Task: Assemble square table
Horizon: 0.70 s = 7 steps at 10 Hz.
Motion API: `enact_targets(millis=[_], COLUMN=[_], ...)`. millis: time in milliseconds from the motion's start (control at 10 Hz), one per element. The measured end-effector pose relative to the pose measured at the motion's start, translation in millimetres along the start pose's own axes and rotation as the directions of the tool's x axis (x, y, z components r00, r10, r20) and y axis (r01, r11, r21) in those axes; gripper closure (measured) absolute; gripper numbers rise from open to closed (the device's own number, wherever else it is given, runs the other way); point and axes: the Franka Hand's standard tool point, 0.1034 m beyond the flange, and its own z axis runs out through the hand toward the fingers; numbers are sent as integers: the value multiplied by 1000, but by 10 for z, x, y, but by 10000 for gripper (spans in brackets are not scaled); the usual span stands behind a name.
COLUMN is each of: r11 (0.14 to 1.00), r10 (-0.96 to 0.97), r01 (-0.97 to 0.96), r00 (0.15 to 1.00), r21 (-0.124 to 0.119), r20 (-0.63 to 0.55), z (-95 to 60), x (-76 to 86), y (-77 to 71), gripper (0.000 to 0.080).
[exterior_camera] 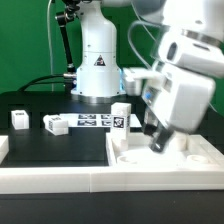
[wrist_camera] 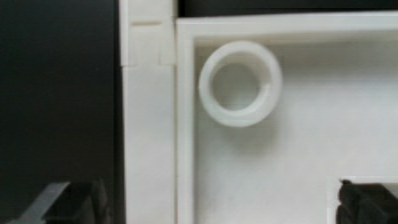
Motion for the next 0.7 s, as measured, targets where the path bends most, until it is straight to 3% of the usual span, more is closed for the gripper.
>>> enact_targets(millis=[200,500,700], r11=[998,992,990], r10=[67,119,131], r01=[-67,-118,-130], r00=[998,993,991], r21=[8,51,51], r20=[-10,-16,-17], z=[-117,-133,-139], x=[-289,-621,-656], y=[-215,-604,-607], gripper=[150,150,150])
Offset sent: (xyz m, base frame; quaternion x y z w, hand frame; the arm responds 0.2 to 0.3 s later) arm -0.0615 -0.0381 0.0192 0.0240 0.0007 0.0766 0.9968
